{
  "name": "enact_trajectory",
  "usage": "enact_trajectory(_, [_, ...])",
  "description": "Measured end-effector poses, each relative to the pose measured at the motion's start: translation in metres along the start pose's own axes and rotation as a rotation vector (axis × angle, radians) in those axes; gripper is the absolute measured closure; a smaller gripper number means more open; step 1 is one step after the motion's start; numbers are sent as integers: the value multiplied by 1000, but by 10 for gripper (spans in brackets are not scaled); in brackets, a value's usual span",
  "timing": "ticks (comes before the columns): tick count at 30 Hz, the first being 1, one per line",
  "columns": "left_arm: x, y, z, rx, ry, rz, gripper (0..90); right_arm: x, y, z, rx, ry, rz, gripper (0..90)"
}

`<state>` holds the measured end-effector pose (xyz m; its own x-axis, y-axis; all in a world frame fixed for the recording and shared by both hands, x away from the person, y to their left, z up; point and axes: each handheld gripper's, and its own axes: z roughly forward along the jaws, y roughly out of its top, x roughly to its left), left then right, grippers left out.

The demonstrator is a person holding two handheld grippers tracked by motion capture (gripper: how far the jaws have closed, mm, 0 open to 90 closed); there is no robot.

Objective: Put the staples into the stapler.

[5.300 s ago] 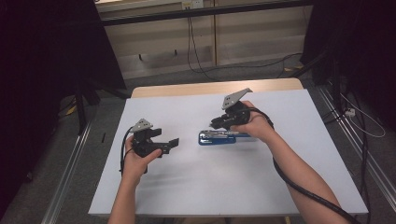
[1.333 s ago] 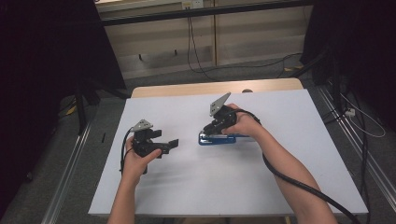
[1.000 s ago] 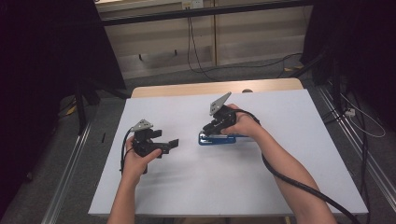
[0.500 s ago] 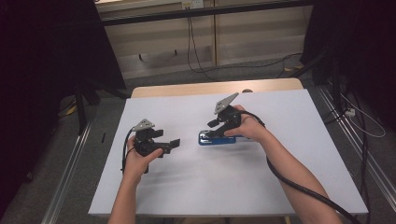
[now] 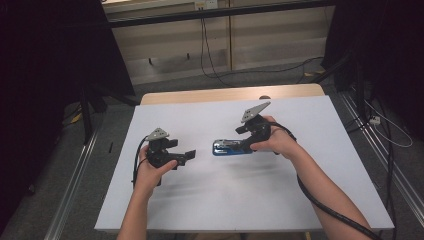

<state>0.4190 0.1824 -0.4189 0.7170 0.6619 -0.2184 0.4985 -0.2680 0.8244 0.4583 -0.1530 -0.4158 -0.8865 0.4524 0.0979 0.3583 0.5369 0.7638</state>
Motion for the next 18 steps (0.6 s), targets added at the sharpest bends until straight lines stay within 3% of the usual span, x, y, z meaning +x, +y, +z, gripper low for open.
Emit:
enact_trajectory(7, [-2,1,5,1,-8,2,68,5,-8,-21,-3,-73,9,167])
enact_trajectory(12, [-2,2,6,1,-13,3,68,7,-17,-33,-41,-82,27,158])
enact_trajectory(18, [-3,2,9,8,-14,10,69,5,-31,-40,-16,-120,56,149])
